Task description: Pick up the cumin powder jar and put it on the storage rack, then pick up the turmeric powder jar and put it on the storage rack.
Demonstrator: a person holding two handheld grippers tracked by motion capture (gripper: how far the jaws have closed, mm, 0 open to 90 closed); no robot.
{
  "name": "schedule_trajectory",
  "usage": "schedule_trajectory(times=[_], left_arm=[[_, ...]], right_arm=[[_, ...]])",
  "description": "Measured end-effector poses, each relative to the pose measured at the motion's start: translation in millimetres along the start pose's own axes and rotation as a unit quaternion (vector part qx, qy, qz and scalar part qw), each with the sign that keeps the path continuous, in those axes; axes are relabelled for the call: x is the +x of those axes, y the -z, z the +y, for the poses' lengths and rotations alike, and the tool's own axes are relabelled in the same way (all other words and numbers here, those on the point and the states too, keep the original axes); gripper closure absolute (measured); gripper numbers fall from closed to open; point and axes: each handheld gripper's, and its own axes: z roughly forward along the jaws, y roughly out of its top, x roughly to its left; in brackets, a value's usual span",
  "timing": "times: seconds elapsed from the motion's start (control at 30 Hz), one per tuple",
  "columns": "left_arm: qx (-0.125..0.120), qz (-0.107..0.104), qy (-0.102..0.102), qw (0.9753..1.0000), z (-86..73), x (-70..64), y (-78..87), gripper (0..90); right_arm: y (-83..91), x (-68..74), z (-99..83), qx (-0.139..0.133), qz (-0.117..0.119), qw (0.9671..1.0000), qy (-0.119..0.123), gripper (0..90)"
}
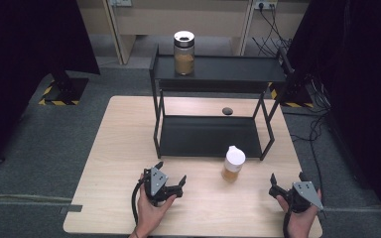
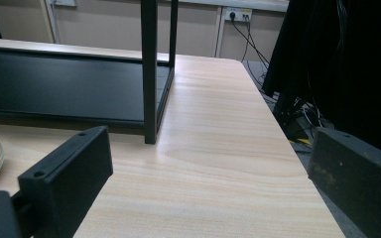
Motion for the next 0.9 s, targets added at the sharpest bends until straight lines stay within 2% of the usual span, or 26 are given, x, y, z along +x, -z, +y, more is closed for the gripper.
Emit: schedule_trajectory(times=[0.9], left_arm=[[-0.002, 0.004, -0.006, 1.0, -0.8, -2.6, 0.5, 3.6]], right_arm=[[0.0, -2.1, -0.2, 0.0, 0.002, 1.0, -0.006, 3.5]])
